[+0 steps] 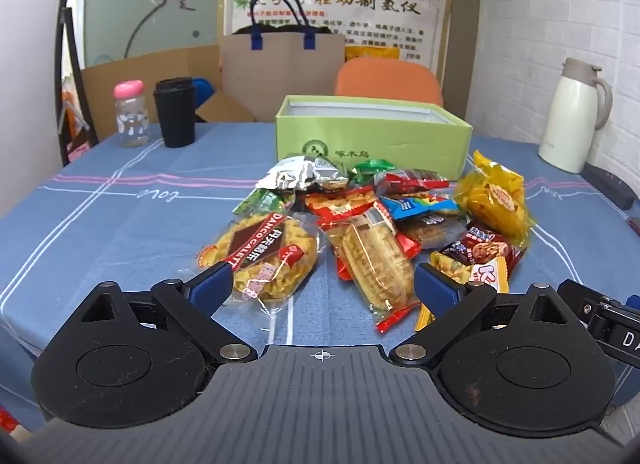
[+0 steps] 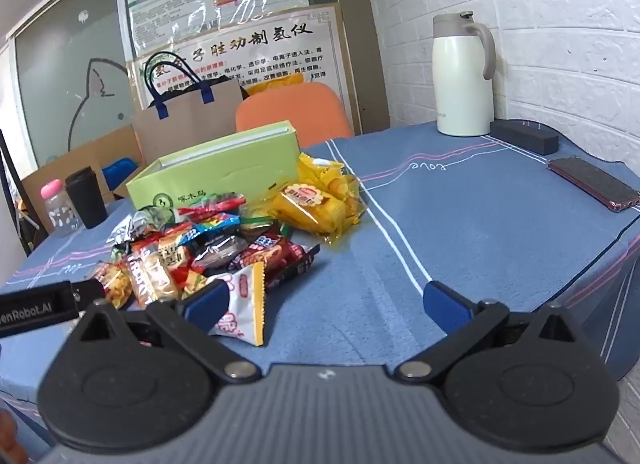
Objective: Organize snacks
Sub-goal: 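Move the left gripper toward the wrapped biscuit bar in the snack pile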
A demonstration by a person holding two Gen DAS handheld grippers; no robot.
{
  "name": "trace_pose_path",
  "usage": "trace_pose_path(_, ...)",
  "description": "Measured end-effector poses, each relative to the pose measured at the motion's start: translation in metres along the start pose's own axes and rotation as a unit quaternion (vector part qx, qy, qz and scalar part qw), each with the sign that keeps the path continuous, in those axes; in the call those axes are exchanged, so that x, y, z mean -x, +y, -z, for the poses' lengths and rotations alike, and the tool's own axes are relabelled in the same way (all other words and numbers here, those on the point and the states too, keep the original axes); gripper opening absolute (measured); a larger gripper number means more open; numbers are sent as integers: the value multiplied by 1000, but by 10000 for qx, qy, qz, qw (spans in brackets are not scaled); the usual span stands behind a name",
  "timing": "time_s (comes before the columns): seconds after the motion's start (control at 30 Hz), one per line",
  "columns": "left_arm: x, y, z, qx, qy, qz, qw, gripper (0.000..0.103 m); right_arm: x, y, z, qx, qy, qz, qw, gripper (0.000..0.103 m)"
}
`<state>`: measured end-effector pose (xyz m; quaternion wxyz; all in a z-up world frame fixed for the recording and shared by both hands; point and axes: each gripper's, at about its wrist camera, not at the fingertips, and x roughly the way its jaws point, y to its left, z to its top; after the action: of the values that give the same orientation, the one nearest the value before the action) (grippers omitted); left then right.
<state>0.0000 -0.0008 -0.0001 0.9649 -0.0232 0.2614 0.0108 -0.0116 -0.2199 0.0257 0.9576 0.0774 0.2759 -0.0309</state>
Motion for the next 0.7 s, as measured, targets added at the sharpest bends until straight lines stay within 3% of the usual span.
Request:
trace_pose_path(0.23, -6, 11, -3, -27, 19, 46, 10000, 88, -1, -2, 0, -36, 13, -24, 10000, 103)
trace_pose_path(0.33, 0, 0, 1, -105, -44, -179, 9998, 88, -7, 2, 1, -35, 38, -35, 10000, 103)
trace_pose_path(0.7, -5, 1, 3, -193, -40, -473, 9987, 89, -4, 4, 3, 58, 53, -68, 9999, 103)
